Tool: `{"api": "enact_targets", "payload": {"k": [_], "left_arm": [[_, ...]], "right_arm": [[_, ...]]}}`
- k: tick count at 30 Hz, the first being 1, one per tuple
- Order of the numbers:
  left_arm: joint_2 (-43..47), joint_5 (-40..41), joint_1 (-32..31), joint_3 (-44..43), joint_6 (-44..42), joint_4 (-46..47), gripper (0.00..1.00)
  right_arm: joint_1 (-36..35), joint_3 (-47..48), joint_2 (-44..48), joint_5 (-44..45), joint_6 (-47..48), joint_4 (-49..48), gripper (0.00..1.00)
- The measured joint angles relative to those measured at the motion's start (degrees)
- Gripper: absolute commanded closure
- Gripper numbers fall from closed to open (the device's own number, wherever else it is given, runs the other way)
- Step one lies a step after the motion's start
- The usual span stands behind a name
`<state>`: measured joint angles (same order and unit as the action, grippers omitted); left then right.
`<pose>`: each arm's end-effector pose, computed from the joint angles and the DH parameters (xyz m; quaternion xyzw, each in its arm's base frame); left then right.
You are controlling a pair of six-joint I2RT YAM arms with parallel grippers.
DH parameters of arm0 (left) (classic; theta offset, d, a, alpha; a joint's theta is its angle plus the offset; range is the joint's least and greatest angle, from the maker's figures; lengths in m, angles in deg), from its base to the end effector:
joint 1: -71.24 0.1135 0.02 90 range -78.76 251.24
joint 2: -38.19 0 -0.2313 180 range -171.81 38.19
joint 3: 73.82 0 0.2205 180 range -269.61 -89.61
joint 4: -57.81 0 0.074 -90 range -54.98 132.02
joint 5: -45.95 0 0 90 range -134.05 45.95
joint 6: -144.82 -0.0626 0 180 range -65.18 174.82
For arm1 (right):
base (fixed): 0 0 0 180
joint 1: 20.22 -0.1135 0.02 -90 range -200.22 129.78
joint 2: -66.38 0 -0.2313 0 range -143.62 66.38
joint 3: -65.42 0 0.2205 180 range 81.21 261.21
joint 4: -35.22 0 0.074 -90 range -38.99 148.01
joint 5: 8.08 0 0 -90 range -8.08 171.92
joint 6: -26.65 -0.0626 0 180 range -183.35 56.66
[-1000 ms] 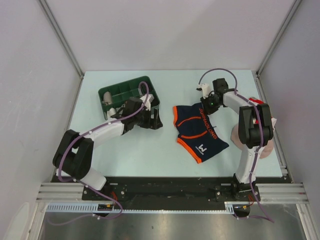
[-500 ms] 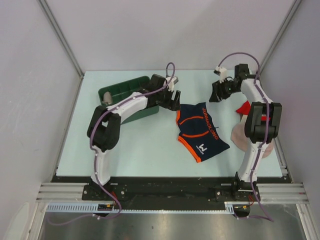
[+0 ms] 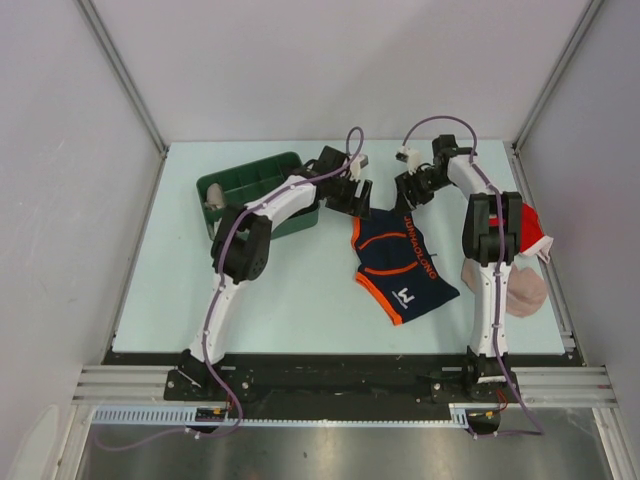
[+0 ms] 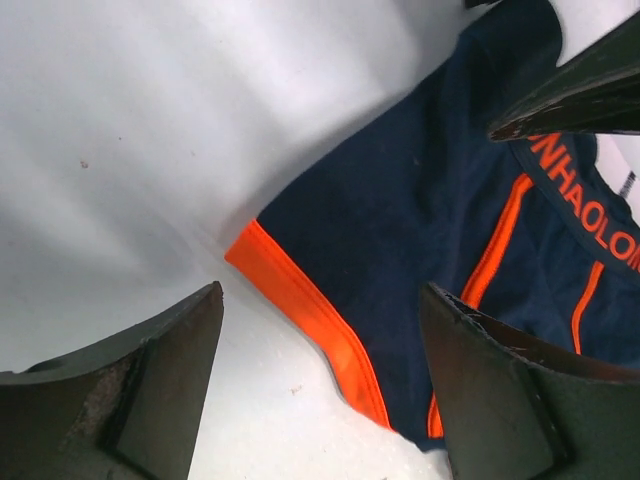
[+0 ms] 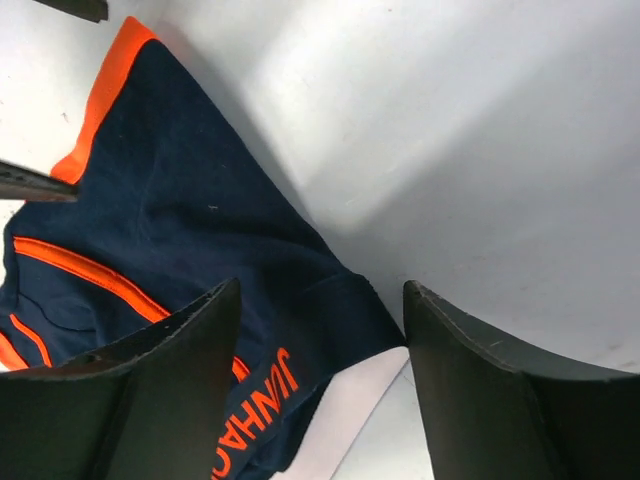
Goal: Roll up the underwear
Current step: Fold the underwear at the center of the board.
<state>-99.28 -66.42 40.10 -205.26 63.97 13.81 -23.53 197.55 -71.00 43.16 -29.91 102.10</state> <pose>0.4109 -0.2761 0.1456 0.2409 0.8924 -0.2866 0.2520 0.4445 0.0650 0.1331 -0.3427 0.8681 0.2785 0.2267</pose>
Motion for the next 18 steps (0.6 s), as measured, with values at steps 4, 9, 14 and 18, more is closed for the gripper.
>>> {"api": "enact_targets", "payload": {"k": [4,9,14,18], "left_arm": [[-2.8,-0.5,0.3,-2.8,0.9,-1.4,0.23],[-4.9,-0.8,0.9,-6.1,2.0,-2.6,0.27],[-5.2,-0.8,1.2,-6.6,2.8,-3.0,0.31],[-6.0,-0.9,1.2,-7.7,3.4,-3.2,0.31]], "right_arm": [[0.2,1.4,-0.8,0.0,0.7,1.6,0.44],[1.1,3.6,-2.3,0.4,1.2,3.5,0.62],[1.7,8.3,-5.5,0.3,1.0,5.3,0.72],[2.1,9.0,-6.1,-0.1,1.0,5.7,0.79]]}}
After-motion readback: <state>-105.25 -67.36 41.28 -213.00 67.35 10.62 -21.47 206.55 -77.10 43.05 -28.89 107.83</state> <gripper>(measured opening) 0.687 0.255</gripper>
